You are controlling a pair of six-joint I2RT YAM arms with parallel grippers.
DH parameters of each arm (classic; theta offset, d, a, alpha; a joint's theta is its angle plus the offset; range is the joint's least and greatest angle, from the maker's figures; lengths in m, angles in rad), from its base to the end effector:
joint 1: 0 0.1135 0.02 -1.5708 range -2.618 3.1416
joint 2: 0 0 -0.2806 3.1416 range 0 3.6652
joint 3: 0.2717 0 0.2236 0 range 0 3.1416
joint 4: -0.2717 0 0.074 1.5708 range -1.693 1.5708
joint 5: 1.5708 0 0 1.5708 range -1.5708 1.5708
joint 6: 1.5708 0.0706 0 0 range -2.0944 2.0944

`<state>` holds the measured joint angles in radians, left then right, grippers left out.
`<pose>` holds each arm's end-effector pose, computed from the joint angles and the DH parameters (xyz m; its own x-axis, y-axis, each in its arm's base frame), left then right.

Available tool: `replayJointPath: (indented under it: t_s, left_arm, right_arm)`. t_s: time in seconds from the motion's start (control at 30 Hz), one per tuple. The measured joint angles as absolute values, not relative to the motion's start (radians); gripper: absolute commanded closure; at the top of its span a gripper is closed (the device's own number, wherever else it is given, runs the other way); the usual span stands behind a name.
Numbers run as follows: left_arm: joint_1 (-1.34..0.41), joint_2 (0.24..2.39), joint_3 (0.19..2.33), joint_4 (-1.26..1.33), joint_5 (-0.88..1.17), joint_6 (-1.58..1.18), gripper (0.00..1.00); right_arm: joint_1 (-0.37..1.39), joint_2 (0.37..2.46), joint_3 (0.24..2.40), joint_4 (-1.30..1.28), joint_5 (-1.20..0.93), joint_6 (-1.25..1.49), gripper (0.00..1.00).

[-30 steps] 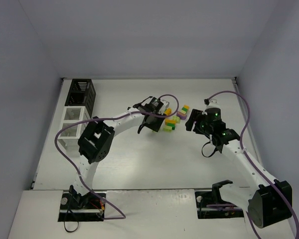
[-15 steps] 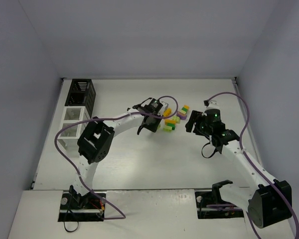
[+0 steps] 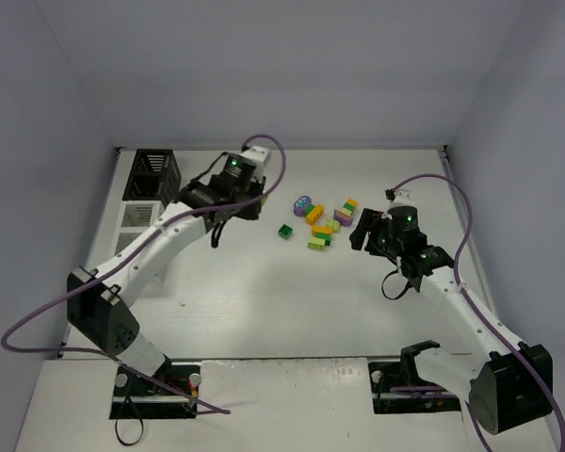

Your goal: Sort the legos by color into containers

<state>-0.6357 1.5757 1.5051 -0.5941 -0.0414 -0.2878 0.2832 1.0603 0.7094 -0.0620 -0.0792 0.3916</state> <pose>0.2868 -0.2080 0.3496 -0.6369 0.1175 -0.7620 0.4028 0.8934 -0.1989 0.2270 0.0719 0.2827 -0.4890 0.2540 -0.8345 -0.1747 0.9088 0.3789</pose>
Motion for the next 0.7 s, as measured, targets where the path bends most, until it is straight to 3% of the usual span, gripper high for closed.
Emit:
replayJointPath:
  t_s: [0.37,0.7]
  left_arm:
    - [-0.104,1.562,1.6,-0.71,-0.108,-0.326,0.93]
    - [0.071,1.768,1.74,-0.746,-0.106,-0.346,0.93]
  right_arm:
    - [0.283,1.06,0.705,-0.061,-0.094,0.392,0.36]
    - [0.283,1.06,0.694,-0.061,-0.096,0.392,0.36]
